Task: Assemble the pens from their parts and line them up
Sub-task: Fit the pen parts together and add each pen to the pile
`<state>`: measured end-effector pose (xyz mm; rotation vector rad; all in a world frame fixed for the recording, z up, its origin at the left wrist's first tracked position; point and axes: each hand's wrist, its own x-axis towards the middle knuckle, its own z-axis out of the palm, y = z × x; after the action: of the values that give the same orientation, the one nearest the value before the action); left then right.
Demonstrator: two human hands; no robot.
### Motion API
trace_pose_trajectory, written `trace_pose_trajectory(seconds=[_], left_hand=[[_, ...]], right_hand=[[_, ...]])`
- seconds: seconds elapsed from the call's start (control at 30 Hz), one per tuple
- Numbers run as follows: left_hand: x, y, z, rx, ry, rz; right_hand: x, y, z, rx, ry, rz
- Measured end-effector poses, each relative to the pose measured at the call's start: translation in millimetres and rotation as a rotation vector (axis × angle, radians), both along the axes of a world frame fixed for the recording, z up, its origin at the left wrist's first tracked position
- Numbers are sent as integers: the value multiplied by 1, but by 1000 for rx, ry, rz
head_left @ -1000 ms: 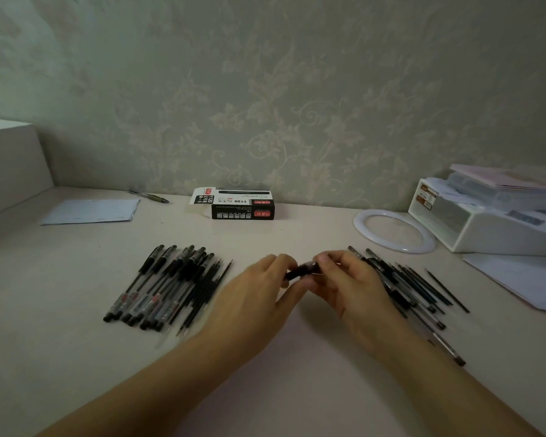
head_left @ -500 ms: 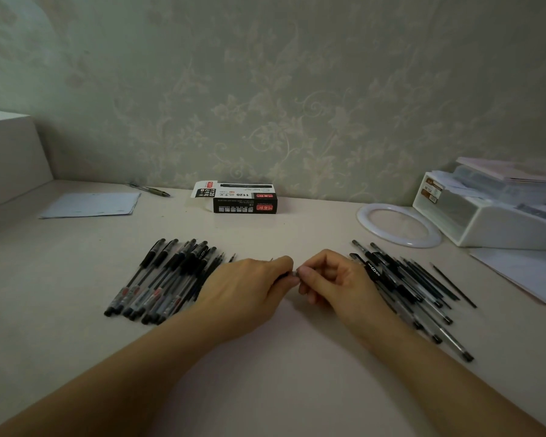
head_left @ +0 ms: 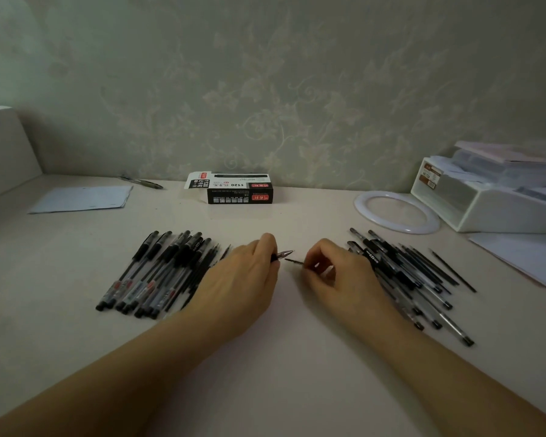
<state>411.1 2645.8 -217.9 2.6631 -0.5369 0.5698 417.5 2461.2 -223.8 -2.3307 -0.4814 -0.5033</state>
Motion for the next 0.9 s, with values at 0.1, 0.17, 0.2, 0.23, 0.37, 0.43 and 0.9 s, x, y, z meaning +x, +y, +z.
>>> trace_pose_trajectory(seconds=[0.1, 0.17, 0.2, 0.23, 0.37, 0.43, 0.9], left_hand=[[3, 4, 0, 41, -6, -28], [4, 6, -1, 35, 0, -45], [4, 5, 0, 23, 0, -57], [4, 5, 1, 11, -1, -71], [4, 3, 5, -34, -17, -141], [2, 2, 7, -44, -21, -174], [0, 4, 1, -28, 61, -232]], right_hand=[[0, 1, 0, -71, 8, 44], [-1, 0, 2, -36, 32, 55], [-1, 0, 2, -24, 41, 58], [-1, 0, 2, -14, 49, 60], [-2, 0, 3, 77, 53, 55], [-2, 0, 2, 102, 50, 42], [-2, -6, 4, 312, 181, 251]])
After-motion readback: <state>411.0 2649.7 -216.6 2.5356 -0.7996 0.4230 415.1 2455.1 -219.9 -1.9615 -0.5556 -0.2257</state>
